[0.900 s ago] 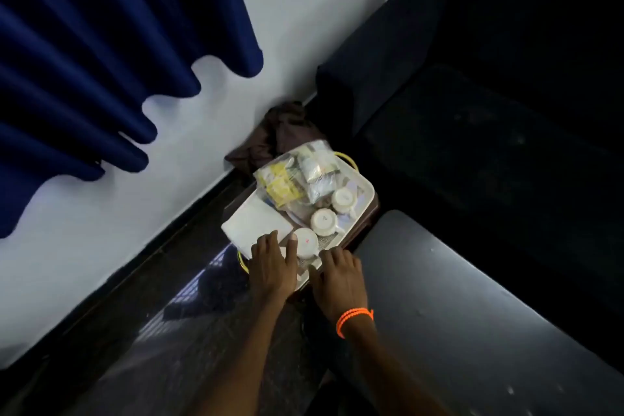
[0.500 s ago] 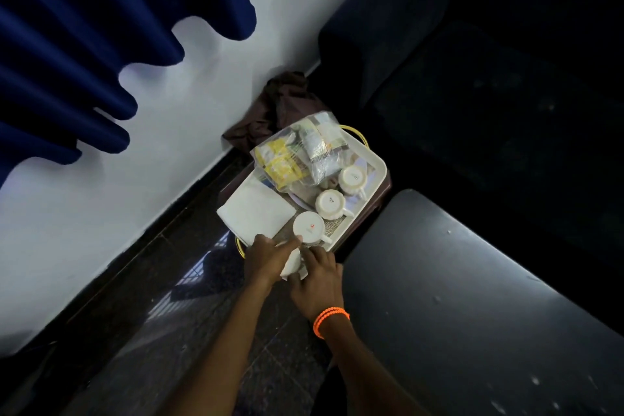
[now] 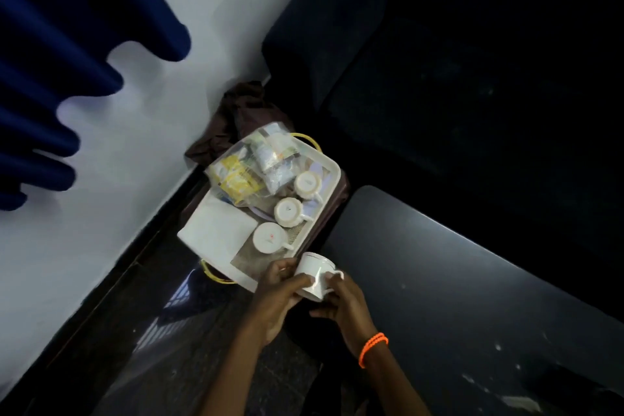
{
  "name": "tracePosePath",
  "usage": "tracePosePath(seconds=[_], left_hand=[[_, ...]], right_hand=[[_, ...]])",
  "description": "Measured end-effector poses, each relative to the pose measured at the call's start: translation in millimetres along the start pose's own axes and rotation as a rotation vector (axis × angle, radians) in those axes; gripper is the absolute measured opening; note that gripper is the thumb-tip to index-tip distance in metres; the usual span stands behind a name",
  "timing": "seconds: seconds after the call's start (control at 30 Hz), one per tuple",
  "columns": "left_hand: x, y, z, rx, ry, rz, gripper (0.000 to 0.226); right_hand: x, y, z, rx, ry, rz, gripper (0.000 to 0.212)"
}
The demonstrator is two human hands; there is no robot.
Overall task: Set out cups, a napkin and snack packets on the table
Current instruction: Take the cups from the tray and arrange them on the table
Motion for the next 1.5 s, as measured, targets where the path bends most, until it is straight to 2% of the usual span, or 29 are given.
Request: tracePosePath(seconds=[0.13, 0.27, 0.37, 0.47, 0.7, 0.93, 1.17, 1.27, 1.33, 1.4, 1.43, 1.5], left_hand=[[68.7, -22.4, -13.1, -0.023, -0.257, -0.25, 0.06], [135.1, -48.7, -28.9, 0.022, -0.358, -0.585, 0.067], [180.1, -74.7, -38.0, 0.064, -0.388, -0.746, 0.072], [212.4, -101.7, -45.6, 0.105, -0.37, -0.868, 0.079], [246.9, -152.8, -54.6, 0.191, -0.326, -0.964, 0.079], [246.4, -184.0, -53.4, 0.226, -0.26, -0.998, 0.078], [241.3, -192.8, -56.3, 0.243, -0.261, -0.96, 0.08], [225.7, -180.9, -55.1, 0.264, -0.24, -1.012, 0.079], [206.6, -162.7, -59.0, 0.28, -0.143, -0.986, 0.072], [184.4, -132.9, -62.0, 0.339, -0.003, -0.897, 0.063], [172.9, -114.3, -61.7, 0.394, 0.057, -0.84, 0.058], [145.2, -73.2, -57.0, 0.539, 0.176, -0.742, 0.051]], right_hand=[[-80.3, -2.3, 9.0, -0.067, 0.135, 0.012, 0.047], [-159.0, 4.3, 22.4, -0.139, 0.306, 0.151, 0.064], [-201.3, 19.1, 29.1, -0.137, 0.4, 0.256, 0.071], [-233.2, 31.9, 36.4, -0.168, 0.497, 0.376, 0.067], [-276.9, 49.1, 48.3, -0.226, 0.59, 0.505, 0.069], [-292.5, 77.2, 52.0, -0.184, 0.569, 0.543, 0.066], [-298.5, 82.5, 49.6, -0.194, 0.548, 0.604, 0.067], [-285.5, 70.2, 57.1, -0.148, 0.606, 0.798, 0.085], [-267.0, 61.3, 67.1, -0.151, 0.775, 0.884, 0.091], [-235.7, 48.9, 73.7, -0.269, 0.884, 0.915, 0.086], [-217.2, 42.4, 71.9, -0.336, 0.893, 0.919, 0.085], [-175.2, 30.6, 57.1, -0.444, 0.801, 0.885, 0.08]])
Point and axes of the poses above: each hand's wrist, its own z-axis away from the middle knuckle, its own x-axis out of the palm, y = z × x, the point moved 4 cm from there along -z, towards the middle knuckle, and after that the axes turned 6 degrees about -x, right-handed, at the moved point
